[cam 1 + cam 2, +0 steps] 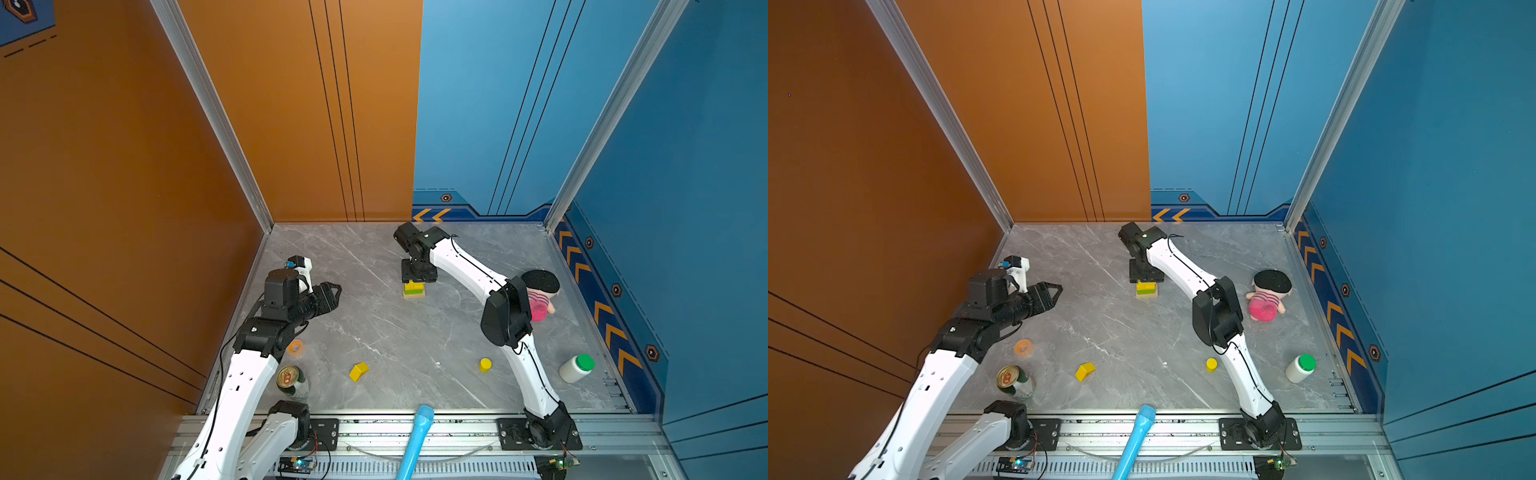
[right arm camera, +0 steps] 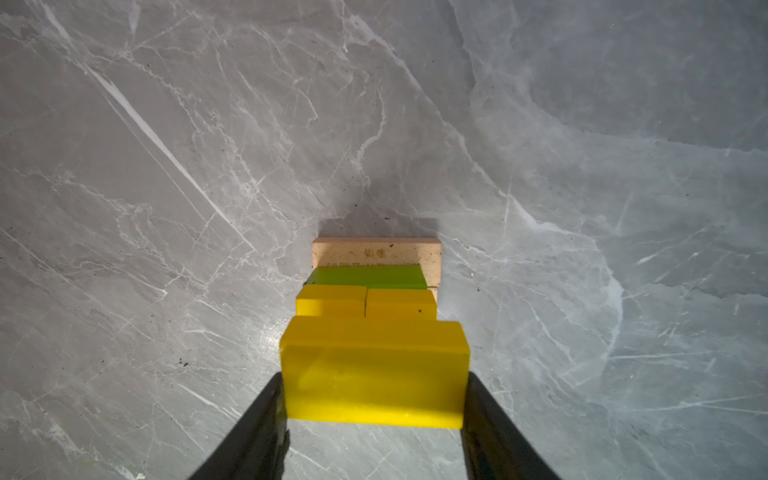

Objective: Build the wood block tower
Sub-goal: 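Carry the yellow rectangular block with the right gripper above the yellow cubes, then lower the yellow rectangular block onto the two yellow cubes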

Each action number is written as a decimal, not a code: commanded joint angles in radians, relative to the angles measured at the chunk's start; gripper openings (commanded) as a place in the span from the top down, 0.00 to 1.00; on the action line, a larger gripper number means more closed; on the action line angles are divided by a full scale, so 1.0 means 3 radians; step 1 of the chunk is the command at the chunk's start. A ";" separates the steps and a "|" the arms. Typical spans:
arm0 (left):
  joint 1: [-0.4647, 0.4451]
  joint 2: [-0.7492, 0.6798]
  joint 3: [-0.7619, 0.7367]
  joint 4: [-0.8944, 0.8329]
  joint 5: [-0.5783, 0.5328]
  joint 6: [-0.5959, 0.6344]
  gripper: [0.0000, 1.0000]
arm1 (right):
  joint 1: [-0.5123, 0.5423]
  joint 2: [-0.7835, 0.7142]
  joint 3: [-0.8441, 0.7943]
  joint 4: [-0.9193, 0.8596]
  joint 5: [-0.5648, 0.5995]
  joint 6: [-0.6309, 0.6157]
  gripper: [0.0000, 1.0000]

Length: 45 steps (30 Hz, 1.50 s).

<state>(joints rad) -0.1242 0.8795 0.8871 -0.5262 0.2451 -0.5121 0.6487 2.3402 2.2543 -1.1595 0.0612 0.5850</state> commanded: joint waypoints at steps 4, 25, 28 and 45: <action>0.0036 0.0010 0.0055 0.0054 0.0084 0.0066 0.45 | 0.0015 0.0094 0.0091 0.0025 0.0019 0.0078 0.42; 0.0045 0.0011 0.0050 0.0057 0.0096 0.0076 0.44 | 0.0016 0.0143 0.0093 0.0051 0.0006 0.0118 0.37; 0.0049 0.0010 0.0051 0.0054 0.0101 0.0079 0.44 | 0.0015 0.0148 0.0080 0.0050 0.0003 0.0121 0.36; 0.0050 -0.0020 0.0042 0.0053 0.0113 0.0076 0.44 | 0.0037 0.0155 0.0050 0.0049 -0.0001 0.0131 0.35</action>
<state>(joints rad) -0.1177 0.8791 0.8871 -0.5262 0.2558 -0.5117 0.6529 2.3688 2.2543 -1.1366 0.0570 0.6075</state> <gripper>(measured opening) 0.557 0.647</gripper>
